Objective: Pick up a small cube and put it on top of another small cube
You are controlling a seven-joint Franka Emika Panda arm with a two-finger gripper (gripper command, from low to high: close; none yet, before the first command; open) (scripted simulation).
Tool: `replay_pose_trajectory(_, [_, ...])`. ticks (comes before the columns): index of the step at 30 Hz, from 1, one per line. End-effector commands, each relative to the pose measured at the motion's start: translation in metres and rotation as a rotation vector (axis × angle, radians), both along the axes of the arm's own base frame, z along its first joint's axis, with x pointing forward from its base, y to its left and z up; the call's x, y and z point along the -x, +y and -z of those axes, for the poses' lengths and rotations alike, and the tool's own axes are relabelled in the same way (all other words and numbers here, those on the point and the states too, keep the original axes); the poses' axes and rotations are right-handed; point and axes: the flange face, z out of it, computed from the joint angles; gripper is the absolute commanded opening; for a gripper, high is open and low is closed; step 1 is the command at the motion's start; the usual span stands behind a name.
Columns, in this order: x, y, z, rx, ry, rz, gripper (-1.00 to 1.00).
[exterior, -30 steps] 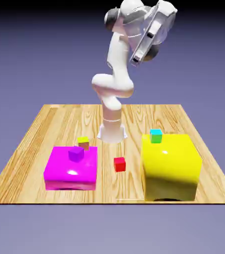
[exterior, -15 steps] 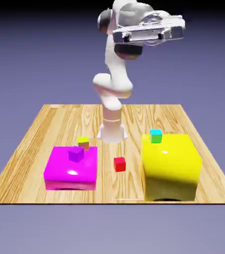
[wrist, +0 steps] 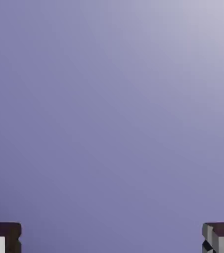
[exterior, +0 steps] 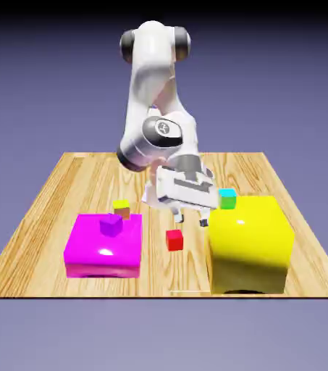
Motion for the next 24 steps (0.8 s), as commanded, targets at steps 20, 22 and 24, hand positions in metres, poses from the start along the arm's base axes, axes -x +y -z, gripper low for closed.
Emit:
replay_pose_trajectory(20, [0.172,-0.037,0.171,0.175,0.491,-0.717,-1.0])
replay_pose_trajectory(22, [0.17,-0.041,0.145,0.174,0.49,-0.717,-1.0])
replay_pose_trajectory(24, [0.169,-0.045,0.12,0.174,0.49,-0.717,-1.0])
